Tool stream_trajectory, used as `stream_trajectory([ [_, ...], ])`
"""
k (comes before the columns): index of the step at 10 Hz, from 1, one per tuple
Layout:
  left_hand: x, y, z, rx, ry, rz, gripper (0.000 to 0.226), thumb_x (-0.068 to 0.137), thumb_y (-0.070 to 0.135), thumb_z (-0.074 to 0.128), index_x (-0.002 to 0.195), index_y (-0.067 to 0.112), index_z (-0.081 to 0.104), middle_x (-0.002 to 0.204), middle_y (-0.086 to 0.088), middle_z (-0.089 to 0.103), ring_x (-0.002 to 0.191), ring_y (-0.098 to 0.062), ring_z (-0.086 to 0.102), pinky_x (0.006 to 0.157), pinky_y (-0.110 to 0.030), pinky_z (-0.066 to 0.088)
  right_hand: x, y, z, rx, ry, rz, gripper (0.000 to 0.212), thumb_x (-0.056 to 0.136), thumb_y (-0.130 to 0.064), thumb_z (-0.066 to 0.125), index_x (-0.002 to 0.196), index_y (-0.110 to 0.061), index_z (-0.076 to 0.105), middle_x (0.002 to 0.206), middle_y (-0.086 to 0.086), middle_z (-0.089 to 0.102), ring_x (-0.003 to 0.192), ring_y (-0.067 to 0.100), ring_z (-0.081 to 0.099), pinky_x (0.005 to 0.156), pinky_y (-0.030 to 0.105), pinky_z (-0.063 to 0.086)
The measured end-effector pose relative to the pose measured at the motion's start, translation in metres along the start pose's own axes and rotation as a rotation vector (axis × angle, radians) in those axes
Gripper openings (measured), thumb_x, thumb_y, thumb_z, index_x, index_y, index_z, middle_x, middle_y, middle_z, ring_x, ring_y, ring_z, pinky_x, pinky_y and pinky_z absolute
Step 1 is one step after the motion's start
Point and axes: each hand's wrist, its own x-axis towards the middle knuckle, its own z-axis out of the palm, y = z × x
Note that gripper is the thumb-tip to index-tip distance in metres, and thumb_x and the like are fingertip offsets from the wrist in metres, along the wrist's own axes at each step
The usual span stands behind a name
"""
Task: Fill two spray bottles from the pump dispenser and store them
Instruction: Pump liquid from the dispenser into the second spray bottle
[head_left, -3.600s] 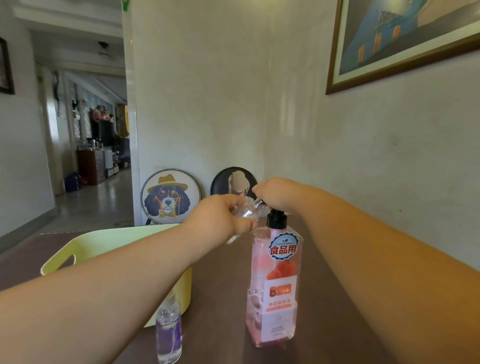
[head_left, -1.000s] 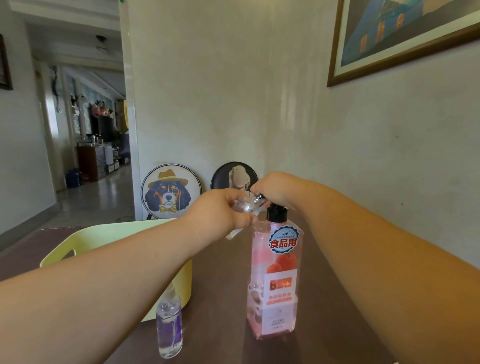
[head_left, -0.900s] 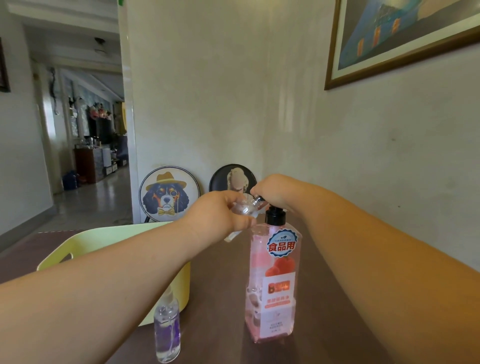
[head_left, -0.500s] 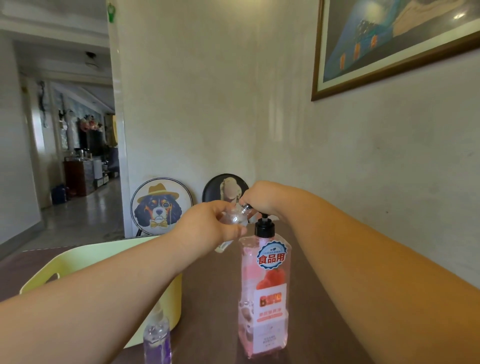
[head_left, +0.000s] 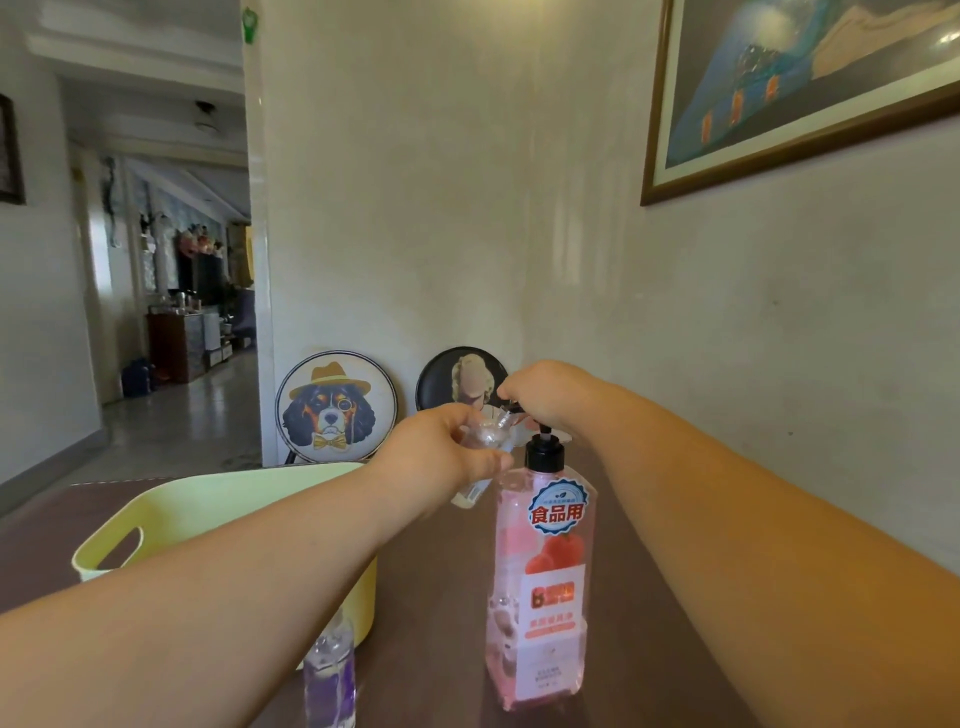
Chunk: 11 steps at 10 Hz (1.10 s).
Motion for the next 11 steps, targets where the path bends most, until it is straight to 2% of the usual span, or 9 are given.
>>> stream_trajectory([
  [2, 0.005, -0.006, -0.002, -0.094, -0.016, -0.01, 0.036, 0.073, 0.02, 0.08, 0.106, 0.017, 0.067, 0.104, -0.011, 0.073, 0.098, -0.032, 0.07, 0.093, -0.05, 0.054, 0.007, -0.001, 0.002, 0.067, 0.015, -0.017, 0.034, 0.095, -0.015, 0.045, 0.123, 0.001, 0.058, 0.125, 0.02, 0.062, 0.085, 0.023, 0.051, 0.056, 0.015, 0.039],
  [3, 0.006, -0.007, -0.002, -0.083, -0.019, 0.003, 0.037, 0.073, 0.022, 0.08, 0.107, 0.016, 0.067, 0.105, -0.01, 0.073, 0.098, -0.03, 0.07, 0.094, -0.047, 0.054, 0.009, 0.001, 0.002, 0.109, 0.029, 0.014, 0.034, 0.096, -0.015, 0.045, 0.124, 0.0, 0.057, 0.126, 0.018, 0.062, 0.085, 0.022, 0.05, 0.055, 0.017, 0.04],
  [4, 0.006, -0.007, -0.001, -0.08, -0.023, 0.009, 0.037, 0.075, 0.023, 0.078, 0.108, 0.015, 0.066, 0.106, -0.009, 0.073, 0.099, -0.028, 0.07, 0.095, -0.045, 0.053, -0.004, -0.003, 0.001, -0.053, 0.076, 0.004, 0.035, 0.097, -0.011, 0.043, 0.13, -0.002, 0.051, 0.127, 0.016, 0.059, 0.084, 0.021, 0.046, 0.065, 0.024, 0.04],
  [5, 0.006, -0.01, 0.0, -0.103, -0.029, 0.0, 0.034, 0.076, 0.023, 0.077, 0.107, 0.016, 0.066, 0.106, -0.009, 0.073, 0.099, -0.027, 0.069, 0.096, -0.045, 0.053, -0.004, -0.004, -0.001, -0.147, 0.117, 0.0, 0.029, 0.095, -0.007, 0.045, 0.123, -0.002, 0.052, 0.117, 0.018, 0.059, 0.084, 0.023, 0.044, 0.068, 0.029, 0.037],
  [7, 0.005, -0.017, -0.004, -0.19, -0.03, -0.022, 0.031, 0.076, 0.024, 0.076, 0.105, 0.019, 0.066, 0.105, -0.009, 0.073, 0.1, -0.028, 0.069, 0.095, -0.047, 0.053, 0.016, 0.001, -0.002, -0.18, 0.231, -0.009, 0.032, 0.086, -0.038, 0.045, 0.078, -0.012, 0.062, 0.072, 0.005, 0.058, 0.069, 0.023, 0.053, 0.051, 0.024, 0.033],
  [8, 0.004, -0.019, -0.011, -0.247, -0.023, -0.029, 0.028, 0.077, 0.023, 0.075, 0.103, 0.018, 0.065, 0.106, -0.011, 0.073, 0.103, -0.032, 0.068, 0.094, -0.043, 0.054, 0.012, -0.003, 0.0, -0.162, 0.26, -0.048, 0.031, 0.088, -0.034, 0.045, 0.071, -0.013, 0.059, 0.069, 0.005, 0.057, 0.067, 0.024, 0.053, 0.054, 0.026, 0.04],
  [9, -0.001, -0.022, -0.02, -0.282, -0.002, -0.03, 0.023, 0.078, 0.021, 0.075, 0.099, 0.021, 0.066, 0.106, -0.012, 0.072, 0.104, -0.032, 0.067, 0.095, -0.045, 0.053, 0.002, -0.012, 0.005, -0.091, 0.298, -0.11, 0.033, 0.091, -0.032, 0.042, 0.094, -0.012, 0.068, 0.092, 0.007, 0.069, 0.087, 0.027, 0.065, 0.081, 0.038, 0.055],
  [10, -0.011, -0.028, -0.033, -0.289, 0.021, -0.042, 0.023, 0.073, 0.024, 0.077, 0.093, 0.026, 0.065, 0.105, -0.011, 0.072, 0.103, -0.032, 0.068, 0.098, -0.05, 0.05, -0.006, -0.035, 0.011, -0.067, 0.275, -0.172, 0.032, 0.092, -0.026, 0.043, 0.106, -0.012, 0.068, 0.096, 0.008, 0.068, 0.086, 0.027, 0.064, 0.08, 0.036, 0.055],
  [11, -0.026, -0.036, -0.05, -0.286, 0.049, -0.059, 0.023, 0.08, 0.019, 0.074, 0.101, 0.02, 0.065, 0.107, -0.011, 0.073, 0.104, -0.032, 0.068, 0.084, -0.037, 0.056, -0.016, -0.063, 0.024, -0.12, 0.188, -0.127, 0.029, 0.083, -0.019, 0.06, 0.112, -0.015, 0.066, 0.073, 0.0, 0.055, 0.059, 0.018, 0.051, 0.053, 0.021, 0.043],
])
